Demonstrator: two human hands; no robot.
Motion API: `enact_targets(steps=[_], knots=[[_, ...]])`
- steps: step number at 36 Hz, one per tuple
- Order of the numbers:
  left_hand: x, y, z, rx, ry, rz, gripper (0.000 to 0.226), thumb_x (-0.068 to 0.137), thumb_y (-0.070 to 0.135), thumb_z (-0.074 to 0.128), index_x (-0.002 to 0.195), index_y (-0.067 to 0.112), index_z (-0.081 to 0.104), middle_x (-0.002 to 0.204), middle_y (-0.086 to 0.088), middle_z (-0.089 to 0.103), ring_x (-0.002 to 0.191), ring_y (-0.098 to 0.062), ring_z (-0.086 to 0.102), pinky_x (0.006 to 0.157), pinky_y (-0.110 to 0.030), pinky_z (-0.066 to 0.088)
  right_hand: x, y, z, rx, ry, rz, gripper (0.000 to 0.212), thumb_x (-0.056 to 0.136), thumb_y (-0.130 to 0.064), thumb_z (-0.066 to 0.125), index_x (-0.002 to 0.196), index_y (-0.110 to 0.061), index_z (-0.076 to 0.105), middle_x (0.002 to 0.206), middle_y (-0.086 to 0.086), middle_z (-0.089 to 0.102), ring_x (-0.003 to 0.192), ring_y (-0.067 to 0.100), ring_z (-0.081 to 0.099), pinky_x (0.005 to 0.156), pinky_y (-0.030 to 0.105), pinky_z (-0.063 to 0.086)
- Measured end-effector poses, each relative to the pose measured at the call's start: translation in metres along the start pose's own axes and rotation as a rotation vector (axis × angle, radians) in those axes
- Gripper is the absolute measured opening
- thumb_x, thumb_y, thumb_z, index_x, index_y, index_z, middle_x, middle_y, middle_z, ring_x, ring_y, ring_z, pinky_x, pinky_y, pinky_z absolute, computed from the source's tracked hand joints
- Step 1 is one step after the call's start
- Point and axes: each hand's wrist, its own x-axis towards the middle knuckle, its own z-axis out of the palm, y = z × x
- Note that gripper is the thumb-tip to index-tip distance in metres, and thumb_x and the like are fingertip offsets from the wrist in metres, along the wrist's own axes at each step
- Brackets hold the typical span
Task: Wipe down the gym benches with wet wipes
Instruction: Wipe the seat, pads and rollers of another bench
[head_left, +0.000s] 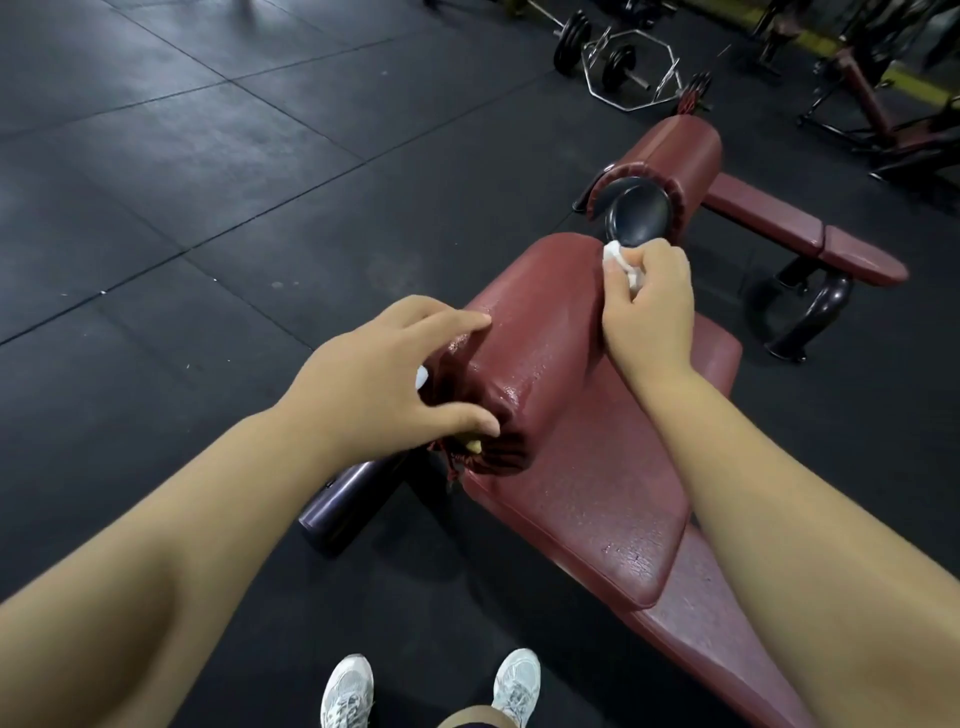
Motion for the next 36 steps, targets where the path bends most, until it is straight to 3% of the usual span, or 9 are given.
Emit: enact_targets(steps=[4, 9, 14, 17, 19, 23, 27, 30, 36], knots=[[0.005, -0.004, -0.002, 0.04, -0.012, -0.073, 0.081, 0.053, 0.088, 0.042, 0.127, 0.053, 0.04, 0.119, 0.03, 0.049, 0.106, 0.0, 0.05, 0.08, -0.026, 0.042, -0.051, -0.029, -0.009, 0.126, -0.062, -0.304, 0.016, 0.093, -0.013, 0.059, 0.083, -0.021, 0.05, 0.079, -0.001, 0.045, 0.076, 0.018, 0.047, 0.071, 0.025, 0.037], [0.001, -0.022, 0.006, -0.268, -0.076, -0.241, 0.05, 0.074, 0.065, 0.057, 0.121, 0.049, 0.051, 0.112, 0.024, 0.061, 0.107, -0.004, 0.057, 0.093, -0.033, 0.046, -0.082, -0.036, -0.015, 0.233, -0.215, -0.717, 0.018, 0.086, -0.001, 0.064, 0.1, -0.011, 0.057, 0.082, 0.008, 0.055, 0.075, 0.023, 0.053, 0.07, 0.03, 0.047], [-0.001, -0.023, 0.004, -0.235, -0.1, -0.243, 0.072, 0.066, 0.079, 0.045, 0.129, 0.045, 0.048, 0.121, 0.022, 0.058, 0.107, -0.006, 0.056, 0.096, -0.034, 0.045, -0.025, -0.008, -0.008, 0.098, -0.049, -0.239, 0.022, 0.092, -0.019, 0.062, 0.074, -0.013, 0.053, 0.076, 0.0, 0.046, 0.075, 0.018, 0.047, 0.073, 0.027, 0.039], [-0.003, -0.017, 0.0, -0.157, 0.009, -0.097, 0.08, 0.064, 0.082, 0.045, 0.13, 0.038, 0.049, 0.125, 0.026, 0.051, 0.117, 0.004, 0.045, 0.098, -0.021, 0.035, 0.004, 0.012, -0.004, 0.084, -0.017, -0.009, 0.024, 0.094, -0.031, 0.057, 0.073, -0.026, 0.047, 0.084, 0.002, 0.048, 0.077, 0.012, 0.046, 0.074, 0.02, 0.037], [-0.003, -0.008, -0.001, -0.131, 0.038, -0.026, 0.084, 0.059, 0.083, 0.05, 0.131, 0.04, 0.046, 0.125, 0.03, 0.047, 0.119, 0.007, 0.042, 0.1, -0.021, 0.035, 0.009, 0.016, -0.003, 0.045, -0.016, 0.005, 0.022, 0.095, -0.03, 0.055, 0.076, -0.023, 0.047, 0.085, 0.004, 0.047, 0.077, 0.013, 0.046, 0.071, 0.015, 0.036], [0.003, 0.001, 0.0, -0.029, 0.016, -0.061, 0.085, 0.051, 0.088, 0.052, 0.126, 0.048, 0.045, 0.119, 0.034, 0.049, 0.114, 0.003, 0.047, 0.094, -0.03, 0.045, -0.017, -0.007, -0.004, 0.068, 0.011, -0.061, 0.02, 0.094, -0.023, 0.057, 0.077, -0.019, 0.048, 0.08, -0.003, 0.044, 0.076, 0.014, 0.045, 0.074, 0.027, 0.041], [0.005, -0.009, -0.003, -0.049, -0.053, -0.208, 0.072, 0.058, 0.08, 0.049, 0.123, 0.05, 0.049, 0.067, 0.025, 0.053, 0.073, -0.004, 0.053, 0.065, -0.026, 0.041, -0.079, -0.034, -0.009, 0.182, -0.196, -0.471, 0.003, 0.092, -0.013, 0.058, 0.091, -0.013, 0.056, 0.084, 0.001, 0.047, 0.078, 0.018, 0.048, 0.075, 0.023, 0.039], [0.003, -0.017, -0.001, -0.107, -0.109, -0.222, 0.076, 0.06, 0.079, 0.04, 0.129, 0.048, 0.047, 0.089, 0.022, 0.062, 0.077, -0.004, 0.055, 0.07, -0.027, 0.045, -0.085, -0.034, -0.012, 0.198, -0.265, -0.694, 0.013, 0.089, -0.005, 0.059, 0.101, -0.009, 0.056, 0.089, 0.004, 0.051, 0.082, 0.018, 0.049, 0.08, 0.019, 0.041], [-0.003, -0.013, 0.004, -0.03, -0.041, -0.103, 0.084, 0.066, 0.086, 0.034, 0.136, 0.04, 0.041, 0.127, 0.03, 0.044, 0.119, 0.003, 0.044, 0.096, -0.028, 0.042, -0.013, -0.001, -0.004, 0.043, -0.088, -0.186, 0.023, 0.094, -0.026, 0.059, 0.076, -0.012, 0.053, 0.078, -0.003, 0.046, 0.079, 0.017, 0.048, 0.076, 0.031, 0.042]])
